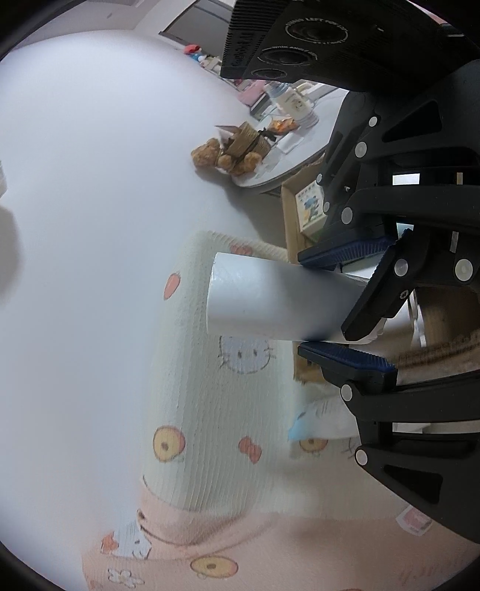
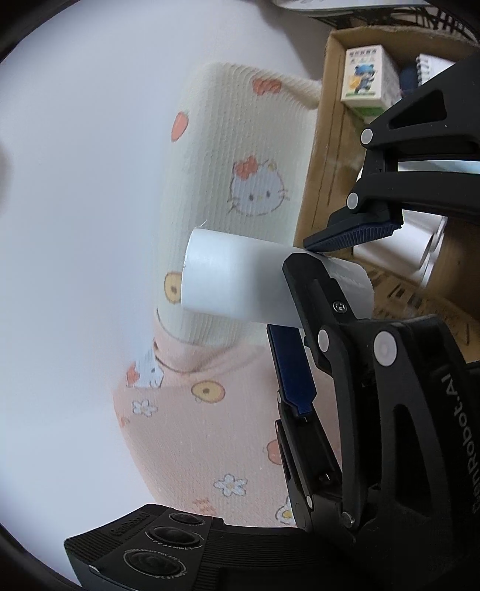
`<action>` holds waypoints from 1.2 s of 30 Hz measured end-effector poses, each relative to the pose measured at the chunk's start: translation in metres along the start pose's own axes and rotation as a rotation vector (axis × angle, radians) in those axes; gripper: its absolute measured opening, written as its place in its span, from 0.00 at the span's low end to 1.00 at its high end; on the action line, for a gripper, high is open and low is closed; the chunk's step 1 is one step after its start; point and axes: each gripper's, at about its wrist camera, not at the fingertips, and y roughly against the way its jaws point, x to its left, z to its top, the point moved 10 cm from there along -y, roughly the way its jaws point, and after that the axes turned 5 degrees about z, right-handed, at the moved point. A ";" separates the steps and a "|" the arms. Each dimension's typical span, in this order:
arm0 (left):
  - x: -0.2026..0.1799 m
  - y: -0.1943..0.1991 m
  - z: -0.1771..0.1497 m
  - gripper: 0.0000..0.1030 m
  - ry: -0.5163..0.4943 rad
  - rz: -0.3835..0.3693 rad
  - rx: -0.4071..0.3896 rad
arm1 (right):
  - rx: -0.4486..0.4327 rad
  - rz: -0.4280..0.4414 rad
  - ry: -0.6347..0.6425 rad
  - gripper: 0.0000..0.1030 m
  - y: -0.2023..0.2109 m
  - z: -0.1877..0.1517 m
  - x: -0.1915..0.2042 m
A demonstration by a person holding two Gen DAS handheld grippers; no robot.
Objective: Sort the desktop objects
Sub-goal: 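Lift the white paper roll with the right tool and carry it to the cardboard box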
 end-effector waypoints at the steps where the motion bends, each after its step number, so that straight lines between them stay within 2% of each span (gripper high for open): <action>1: -0.003 -0.002 -0.002 0.44 -0.001 -0.002 0.002 | 0.005 -0.007 -0.002 0.41 0.002 -0.002 -0.005; 8: -0.017 -0.019 -0.019 0.44 0.005 -0.007 0.055 | 0.072 -0.029 -0.006 0.41 0.003 -0.025 -0.025; 14: -0.032 -0.030 -0.023 0.44 -0.044 0.004 0.090 | 0.087 -0.025 -0.025 0.41 0.008 -0.036 -0.039; 20: -0.050 -0.058 -0.024 0.44 -0.093 -0.006 0.183 | 0.121 -0.026 -0.078 0.41 0.006 -0.038 -0.063; 23: -0.054 -0.073 -0.031 0.44 -0.071 -0.022 0.232 | 0.141 -0.030 -0.120 0.41 0.003 -0.043 -0.079; 27: -0.056 -0.085 -0.048 0.44 -0.058 -0.041 0.312 | 0.212 -0.006 -0.183 0.41 -0.004 -0.059 -0.094; 36: -0.062 -0.109 -0.076 0.44 -0.032 -0.072 0.455 | 0.329 -0.010 -0.190 0.41 -0.011 -0.086 -0.109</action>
